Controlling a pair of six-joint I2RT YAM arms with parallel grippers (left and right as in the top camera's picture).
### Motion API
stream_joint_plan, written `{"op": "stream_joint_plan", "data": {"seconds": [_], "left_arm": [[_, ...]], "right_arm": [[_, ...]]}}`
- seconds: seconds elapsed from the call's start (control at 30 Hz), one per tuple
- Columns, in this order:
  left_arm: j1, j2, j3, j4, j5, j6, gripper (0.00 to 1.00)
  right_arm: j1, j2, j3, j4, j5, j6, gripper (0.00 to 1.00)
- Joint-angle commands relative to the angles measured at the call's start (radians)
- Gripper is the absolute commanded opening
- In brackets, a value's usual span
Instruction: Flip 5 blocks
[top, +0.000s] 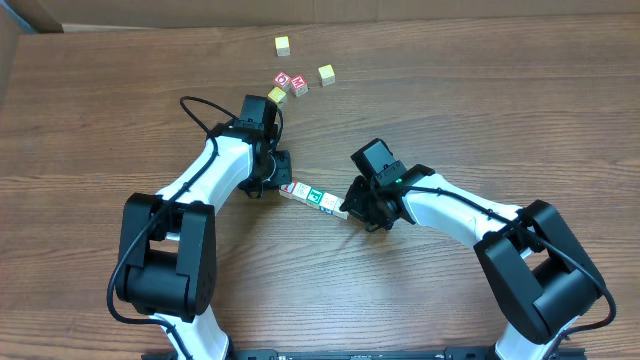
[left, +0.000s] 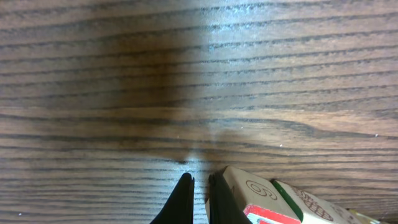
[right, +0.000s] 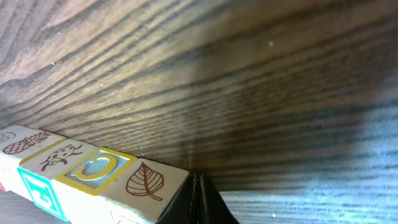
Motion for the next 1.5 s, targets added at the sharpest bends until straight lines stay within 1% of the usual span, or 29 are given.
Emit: {"op": "stream_joint_plan", "data": {"seconds": [0.0, 0.1, 0.2, 0.33, 0.57, 0.9, 1.47], "left_arm": [[-0.033, 0.008, -0.012, 0.006, 0.075, 0.016, 0.04], [-0.033, 0.008, -0.012, 0.008, 0.075, 0.017, 0.05], [-0.033, 0.008, -0.012, 0.011, 0.076, 0.019, 0.04], [-0.033, 0.008, -0.012, 0.021, 0.076, 0.019, 0.04], [-0.033, 0.008, -0.012, 0.025, 0.075, 0.019, 0.04], [-0.034, 0.008, -0.016, 0.048, 0.076, 0.027, 0.04], [-0.041, 0.008, -0.018, 0.061, 0.075, 0.031, 0.04]], "right_arm": [[0.026, 0.018, -0.007, -0.006, -0.050, 0.052, 0.04], [0.027, 0.018, -0.007, -0.016, -0.050, 0.057, 0.04], [0.035, 0.018, -0.007, -0.029, -0.050, 0.102, 0.04], [0.054, 0.018, -0.007, -0.028, -0.048, 0.125, 0.04], [0.080, 0.018, -0.007, -0.029, -0.049, 0.137, 0.04], [0.134, 0.018, -0.007, -0.035, -0.012, 0.293, 0.04], [0.223, 0.018, -0.007, -0.035, 0.014, 0.611, 0.04]]}}
